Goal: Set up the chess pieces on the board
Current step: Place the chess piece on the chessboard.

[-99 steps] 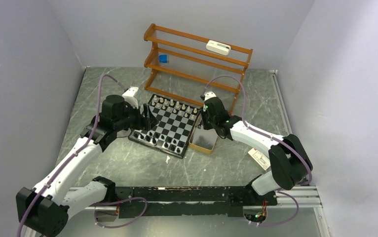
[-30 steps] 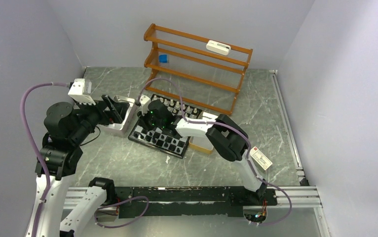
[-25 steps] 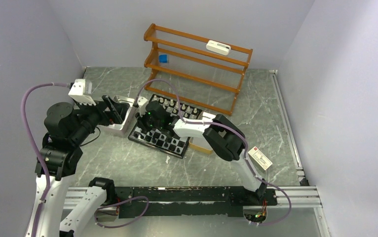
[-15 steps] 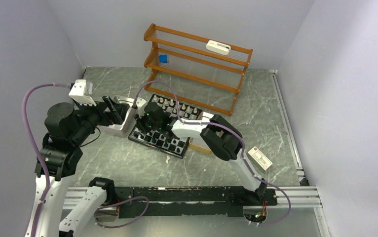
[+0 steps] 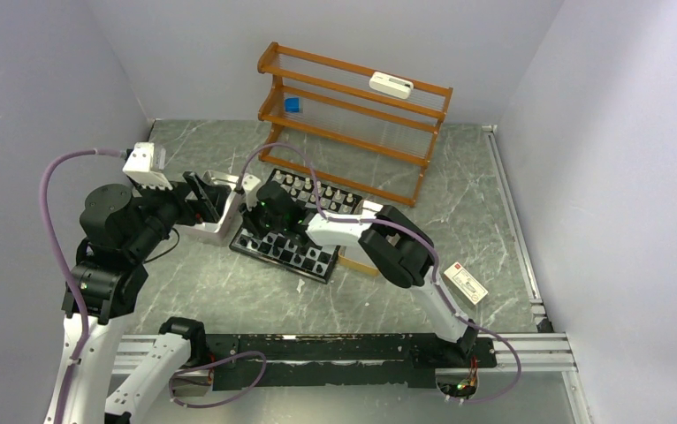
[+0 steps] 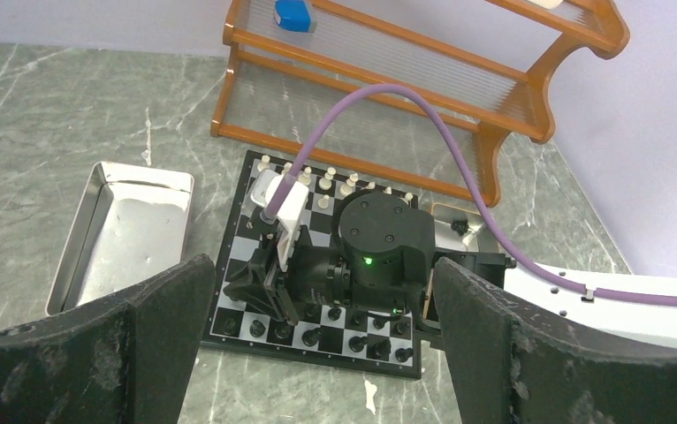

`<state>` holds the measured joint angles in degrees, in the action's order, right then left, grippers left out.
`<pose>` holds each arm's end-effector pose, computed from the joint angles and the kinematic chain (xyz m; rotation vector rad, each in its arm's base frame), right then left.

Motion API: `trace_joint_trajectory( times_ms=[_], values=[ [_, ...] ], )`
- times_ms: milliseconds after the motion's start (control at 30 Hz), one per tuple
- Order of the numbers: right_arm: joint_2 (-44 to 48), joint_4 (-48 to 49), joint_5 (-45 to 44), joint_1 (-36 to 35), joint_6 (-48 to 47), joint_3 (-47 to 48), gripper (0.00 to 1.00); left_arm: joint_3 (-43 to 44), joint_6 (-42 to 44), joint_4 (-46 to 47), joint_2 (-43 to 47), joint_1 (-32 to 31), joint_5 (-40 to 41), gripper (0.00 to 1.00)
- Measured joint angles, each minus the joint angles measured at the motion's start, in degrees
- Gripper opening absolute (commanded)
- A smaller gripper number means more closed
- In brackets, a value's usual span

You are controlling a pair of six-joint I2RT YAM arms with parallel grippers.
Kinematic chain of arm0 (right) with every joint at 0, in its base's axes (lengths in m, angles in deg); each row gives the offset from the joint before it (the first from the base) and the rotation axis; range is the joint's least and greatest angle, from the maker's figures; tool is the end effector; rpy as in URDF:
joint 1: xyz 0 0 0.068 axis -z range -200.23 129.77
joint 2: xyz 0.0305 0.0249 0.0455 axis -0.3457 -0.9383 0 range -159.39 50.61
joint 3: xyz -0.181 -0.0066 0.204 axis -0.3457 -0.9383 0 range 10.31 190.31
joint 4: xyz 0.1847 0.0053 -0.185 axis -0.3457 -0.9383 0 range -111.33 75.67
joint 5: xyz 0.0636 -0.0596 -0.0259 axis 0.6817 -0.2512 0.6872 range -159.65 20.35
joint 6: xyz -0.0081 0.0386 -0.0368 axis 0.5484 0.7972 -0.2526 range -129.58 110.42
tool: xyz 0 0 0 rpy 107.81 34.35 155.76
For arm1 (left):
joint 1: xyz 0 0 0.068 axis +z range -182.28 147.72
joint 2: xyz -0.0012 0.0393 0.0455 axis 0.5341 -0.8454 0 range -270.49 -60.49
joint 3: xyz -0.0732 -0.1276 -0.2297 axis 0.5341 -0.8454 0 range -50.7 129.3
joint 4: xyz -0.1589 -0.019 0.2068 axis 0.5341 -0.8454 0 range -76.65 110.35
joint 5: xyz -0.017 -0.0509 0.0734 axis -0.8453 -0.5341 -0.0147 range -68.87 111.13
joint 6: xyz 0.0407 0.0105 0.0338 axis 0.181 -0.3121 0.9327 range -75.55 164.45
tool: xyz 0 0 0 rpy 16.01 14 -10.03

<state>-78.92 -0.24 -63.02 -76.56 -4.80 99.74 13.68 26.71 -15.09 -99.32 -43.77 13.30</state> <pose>0.2805 0.4287 0.1572 -0.9875 1.8686 0.7763 0.1139 -0.0282 0.4200 0.0052 1.7673 -0.4911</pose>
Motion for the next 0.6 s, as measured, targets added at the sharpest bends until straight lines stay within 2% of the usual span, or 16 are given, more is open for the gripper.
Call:
trace_joint_trajectory(
  times_ms=[600],
  values=[
    [-1.36, -2.62, 0.02, 0.0, 0.48, 2.93, 0.2, 0.0, 0.31, 0.0, 0.0, -0.35, 0.37, 0.97]
  ],
)
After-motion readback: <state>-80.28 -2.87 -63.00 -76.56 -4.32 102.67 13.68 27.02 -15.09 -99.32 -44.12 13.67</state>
